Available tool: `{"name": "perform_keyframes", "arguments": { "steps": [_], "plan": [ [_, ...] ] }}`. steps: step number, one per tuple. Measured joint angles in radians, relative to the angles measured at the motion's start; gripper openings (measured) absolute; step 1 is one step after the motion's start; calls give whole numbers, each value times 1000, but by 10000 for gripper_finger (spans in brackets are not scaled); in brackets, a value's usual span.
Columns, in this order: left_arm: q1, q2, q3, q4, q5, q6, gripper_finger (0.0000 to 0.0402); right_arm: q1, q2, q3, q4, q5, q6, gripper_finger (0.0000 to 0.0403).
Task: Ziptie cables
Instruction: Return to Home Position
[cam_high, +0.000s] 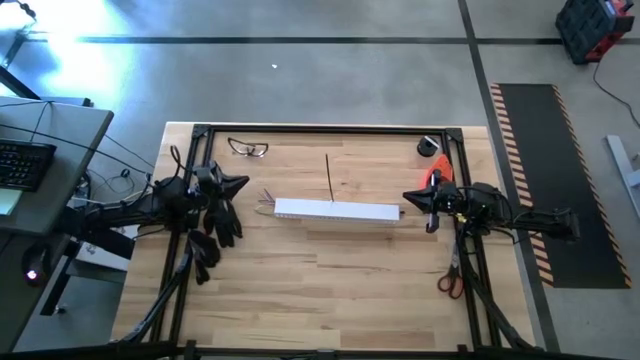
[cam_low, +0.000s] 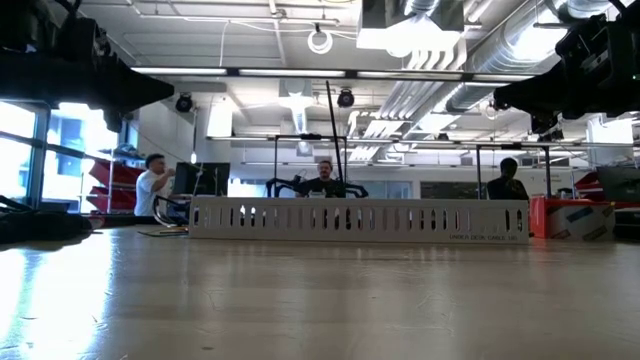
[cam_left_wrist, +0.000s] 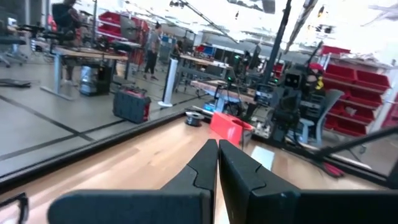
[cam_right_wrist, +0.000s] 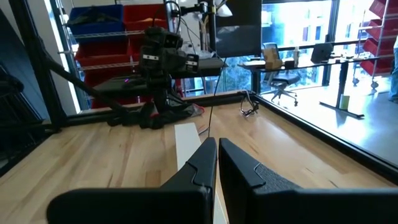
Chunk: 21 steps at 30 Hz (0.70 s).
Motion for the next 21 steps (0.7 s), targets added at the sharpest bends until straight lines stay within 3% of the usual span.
{"name": "perform_keyframes", "arguments": {
  "steps": [21],
  "plan": [
    [-16, 4, 0, -9, 1, 0, 0, 0, 3, 0, 0, 0, 0, 0]
  ]
}}
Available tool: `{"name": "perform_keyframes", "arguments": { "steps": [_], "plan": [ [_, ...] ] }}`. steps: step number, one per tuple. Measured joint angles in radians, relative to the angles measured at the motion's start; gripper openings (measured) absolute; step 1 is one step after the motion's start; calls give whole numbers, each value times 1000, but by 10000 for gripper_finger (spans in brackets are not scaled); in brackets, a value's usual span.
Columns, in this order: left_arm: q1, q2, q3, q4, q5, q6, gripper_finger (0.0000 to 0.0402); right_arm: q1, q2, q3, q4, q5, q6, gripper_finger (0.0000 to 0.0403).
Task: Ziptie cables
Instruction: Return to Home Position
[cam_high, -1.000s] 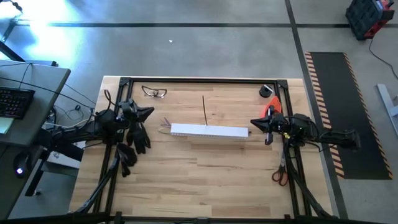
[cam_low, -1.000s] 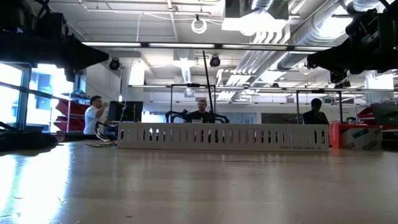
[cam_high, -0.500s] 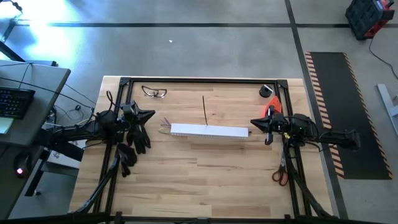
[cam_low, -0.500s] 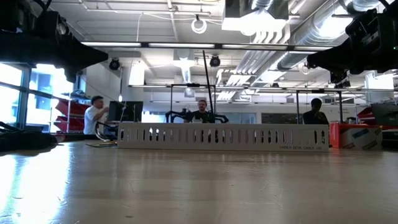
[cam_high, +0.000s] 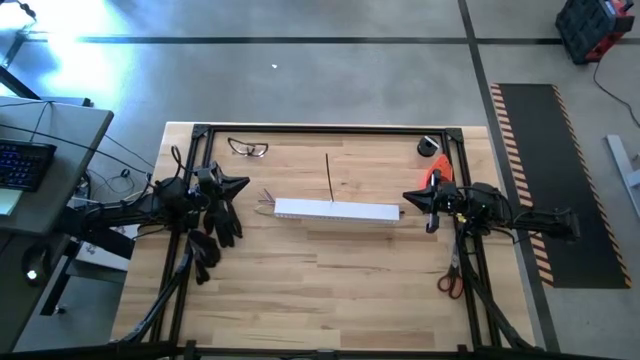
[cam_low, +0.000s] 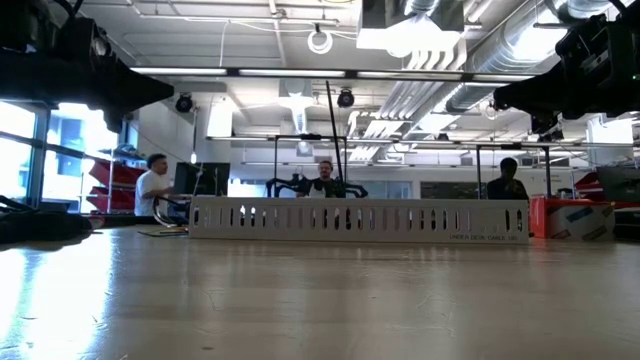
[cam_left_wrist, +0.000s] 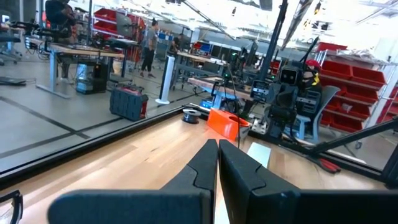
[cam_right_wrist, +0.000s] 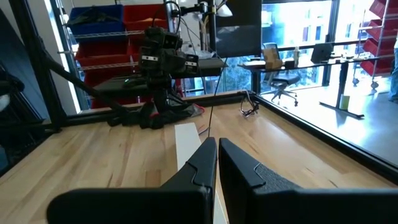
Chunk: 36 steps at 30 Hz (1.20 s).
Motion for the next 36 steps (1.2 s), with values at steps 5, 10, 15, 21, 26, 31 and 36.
{"name": "perform_keyframes", "arguments": {
  "steps": [5, 10, 15, 21, 26, 31, 36],
  "plan": [
    [-103, -4, 0, 0, -54, 1, 0, 0, 0, 0, 0, 0, 0, 0],
    [-190, -4, 0, -1, -65, 1, 0, 0, 0, 0, 0, 0, 0, 0],
    [-210, -4, 0, -1, -66, 1, 0, 0, 0, 0, 0, 0, 0, 0],
    [-209, -4, 0, -1, -66, 0, 0, 0, 0, 0, 0, 0, 0, 0],
    [-209, -4, 0, -1, -65, 0, 0, 0, 0, 0, 0, 0, 0, 0],
    [-209, -4, 0, -1, -65, 0, 0, 0, 0, 0, 0, 0, 0, 0],
    [-209, -4, 0, -1, -65, 0, 0, 0, 0, 0, 0, 0, 0, 0]
  ]
}}
